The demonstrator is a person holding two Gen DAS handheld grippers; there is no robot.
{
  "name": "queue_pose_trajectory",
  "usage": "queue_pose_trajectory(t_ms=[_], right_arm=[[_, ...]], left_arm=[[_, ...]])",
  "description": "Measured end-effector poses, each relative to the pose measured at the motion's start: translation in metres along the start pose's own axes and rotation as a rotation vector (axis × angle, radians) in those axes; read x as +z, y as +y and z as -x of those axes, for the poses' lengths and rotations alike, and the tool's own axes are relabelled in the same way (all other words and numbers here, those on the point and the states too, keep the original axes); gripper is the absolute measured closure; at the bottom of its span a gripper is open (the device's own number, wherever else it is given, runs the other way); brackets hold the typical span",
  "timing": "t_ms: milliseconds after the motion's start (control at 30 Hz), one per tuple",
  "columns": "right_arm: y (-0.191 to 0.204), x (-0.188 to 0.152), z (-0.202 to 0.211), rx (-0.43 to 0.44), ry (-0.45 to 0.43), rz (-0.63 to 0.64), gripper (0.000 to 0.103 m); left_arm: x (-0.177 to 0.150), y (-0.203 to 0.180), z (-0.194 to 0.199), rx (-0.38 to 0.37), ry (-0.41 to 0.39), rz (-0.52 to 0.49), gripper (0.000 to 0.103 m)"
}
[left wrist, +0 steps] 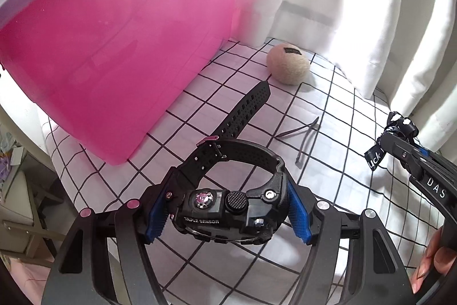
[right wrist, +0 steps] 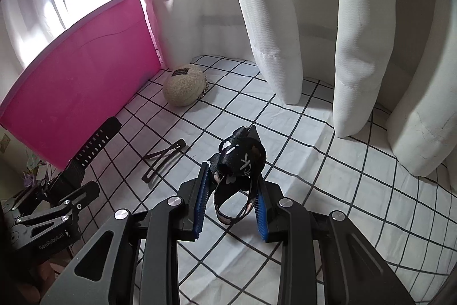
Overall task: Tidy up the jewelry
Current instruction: 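Carry the watch and bracelet in both tools over the pink tub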
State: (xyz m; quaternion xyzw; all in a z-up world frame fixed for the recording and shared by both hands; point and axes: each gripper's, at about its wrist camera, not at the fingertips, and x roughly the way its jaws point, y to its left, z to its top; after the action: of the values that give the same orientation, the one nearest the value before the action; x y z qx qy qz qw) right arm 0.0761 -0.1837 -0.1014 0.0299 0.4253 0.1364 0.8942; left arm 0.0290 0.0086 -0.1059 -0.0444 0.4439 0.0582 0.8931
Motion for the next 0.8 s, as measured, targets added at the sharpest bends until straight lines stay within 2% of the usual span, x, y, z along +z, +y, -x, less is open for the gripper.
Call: queue_pose_trajectory(t_ms=[200, 500, 667, 800], right_arm=[[0.003, 0.003, 0.045, -0.001, -0.044, 0.005, 0.075], [0.009, 0.022, 0.115, 0.025, -0.136, 0.016, 0.075], [0.029, 0.041, 0.142, 0.062, -0.188, 0.053, 0.075], [0.057, 0.061, 0.150, 0.093, -0.220, 0.082, 0.075]], left_arm=[[0.004, -0.012, 0.040, -0.022, -0.039, -0.037, 0.036], [0.027, -0.018, 0.115, -0.051, -0.137, -0.022, 0.036], [0.049, -0.006, 0.155, -0.051, -0.203, 0.002, 0.036], [0.071, 0.018, 0.165, -0.030, -0.239, 0.008, 0.035]])
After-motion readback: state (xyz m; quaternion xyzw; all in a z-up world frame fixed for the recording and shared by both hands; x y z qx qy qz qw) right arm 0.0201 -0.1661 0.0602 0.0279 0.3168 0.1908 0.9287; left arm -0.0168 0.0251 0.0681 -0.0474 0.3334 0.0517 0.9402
